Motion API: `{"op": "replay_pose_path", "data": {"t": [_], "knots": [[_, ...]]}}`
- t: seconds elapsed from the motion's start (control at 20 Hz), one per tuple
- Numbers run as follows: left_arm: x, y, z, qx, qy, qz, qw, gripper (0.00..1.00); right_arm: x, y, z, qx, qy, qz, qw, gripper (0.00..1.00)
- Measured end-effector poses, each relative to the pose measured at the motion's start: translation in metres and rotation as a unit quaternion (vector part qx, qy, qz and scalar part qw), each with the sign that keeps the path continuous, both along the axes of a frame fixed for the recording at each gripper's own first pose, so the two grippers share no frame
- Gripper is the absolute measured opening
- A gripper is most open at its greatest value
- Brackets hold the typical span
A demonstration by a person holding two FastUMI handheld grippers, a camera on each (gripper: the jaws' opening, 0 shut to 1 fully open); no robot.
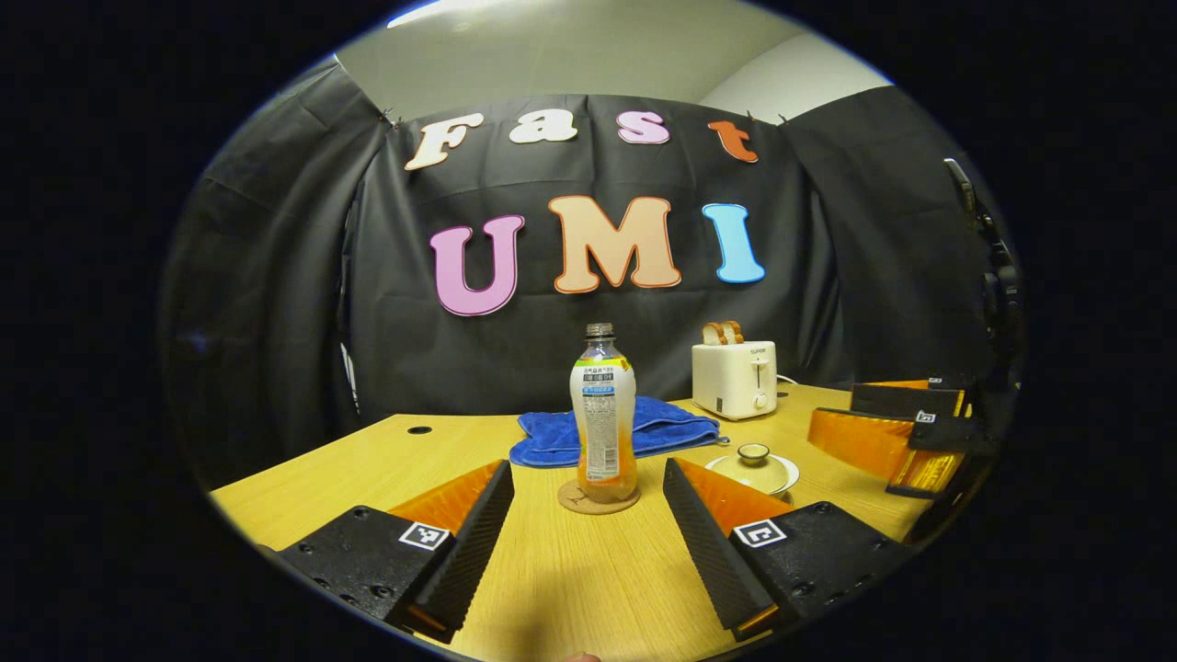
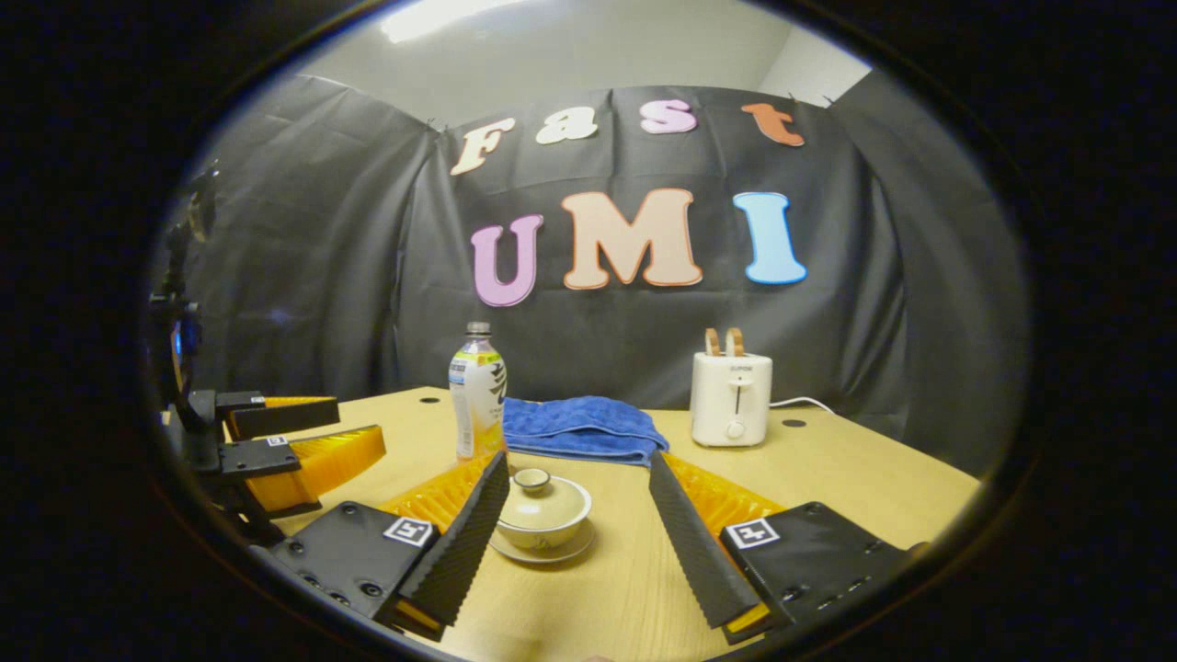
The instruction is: Open the teacup lid with one hand, grasp the water bottle and pour water into the teacup with the other hand; after pouring, place the water bottle on the coaster and then close the teacup lid.
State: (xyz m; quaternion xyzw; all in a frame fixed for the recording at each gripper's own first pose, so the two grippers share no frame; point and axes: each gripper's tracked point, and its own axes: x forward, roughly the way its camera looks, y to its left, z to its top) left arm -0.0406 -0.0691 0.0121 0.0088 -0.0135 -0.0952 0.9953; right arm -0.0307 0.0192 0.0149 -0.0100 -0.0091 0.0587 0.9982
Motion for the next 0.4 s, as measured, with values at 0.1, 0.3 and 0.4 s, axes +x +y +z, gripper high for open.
{"op": "replay_pose_path", "data": {"t": [0.1, 0.3, 0.4], "knots": [[-0.001, 0.004, -0.002, -0.01, 0.0, 0.009, 1.0, 0.98, -0.002, -0.008, -0.004, 0.006, 0.006, -0.014, 1.0, 1.0], [-0.002, 0.008, -0.005, -0.013, 0.002, 0.018, 1.0, 0.98, -0.002, -0.019, -0.026, 0.008, 0.037, -0.036, 0.999, 1.0], [0.0, 0.009, -0.008, -0.012, 0.006, 0.019, 1.0, 0.98, -0.005, -0.022, -0.025, 0.009, 0.036, -0.044, 0.998, 1.0]]}}
